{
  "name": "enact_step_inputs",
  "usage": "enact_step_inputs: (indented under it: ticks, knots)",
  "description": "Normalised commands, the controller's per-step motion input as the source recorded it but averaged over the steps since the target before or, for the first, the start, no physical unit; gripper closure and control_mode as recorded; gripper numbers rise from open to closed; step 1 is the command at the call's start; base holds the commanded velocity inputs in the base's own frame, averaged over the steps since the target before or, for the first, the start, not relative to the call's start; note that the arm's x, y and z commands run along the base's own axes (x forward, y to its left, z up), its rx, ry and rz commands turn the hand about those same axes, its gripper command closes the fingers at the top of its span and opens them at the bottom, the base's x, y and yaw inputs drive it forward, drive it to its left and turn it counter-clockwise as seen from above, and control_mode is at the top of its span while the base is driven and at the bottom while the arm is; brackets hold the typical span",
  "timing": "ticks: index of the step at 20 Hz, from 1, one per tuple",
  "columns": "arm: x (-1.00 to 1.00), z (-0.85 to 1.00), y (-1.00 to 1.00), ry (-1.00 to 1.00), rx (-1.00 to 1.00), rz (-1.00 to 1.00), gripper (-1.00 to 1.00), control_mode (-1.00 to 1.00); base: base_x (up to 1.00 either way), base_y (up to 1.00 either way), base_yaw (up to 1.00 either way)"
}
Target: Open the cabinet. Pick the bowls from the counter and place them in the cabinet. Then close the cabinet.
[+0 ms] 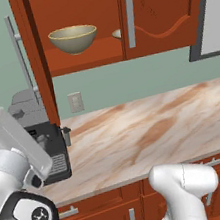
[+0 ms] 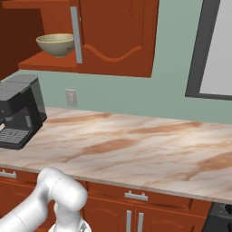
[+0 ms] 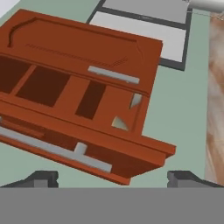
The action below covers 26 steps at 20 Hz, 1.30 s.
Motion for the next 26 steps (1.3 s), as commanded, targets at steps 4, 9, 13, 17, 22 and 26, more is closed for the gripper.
enact_step_inputs:
  ticks: [4, 9, 13, 17, 22, 26]
  knots:
    - [0.47, -0.09, 0.02, 0.0, 0.04, 0.0, -1.0, -1.0, 0.0, 0.0, 0.0]
    - [0.47, -0.15, 0.0, 0.0, 0.04, 0.0, -1.0, -1.0, 0.0, 0.0, 0.0]
    - [0.42, -0.16, 0.0, 0.0, 0.06, 0.0, -1.0, -1.0, 0.0, 0.0, 0.0]
    - [0.41, -0.17, 0.0, 0.0, 0.08, 0.0, -1.0, -1.0, 0.0, 0.0, 0.0]
    - [0.43, -0.19, 0.0, 0.0, 0.08, 0.0, -1.0, -1.0, 0.0, 0.0, 0.0]
    - [0.33, -0.14, 0.0, 0.0, 0.09, 0.0, -1.0, -1.0, 0.0, 0.0, 0.0]
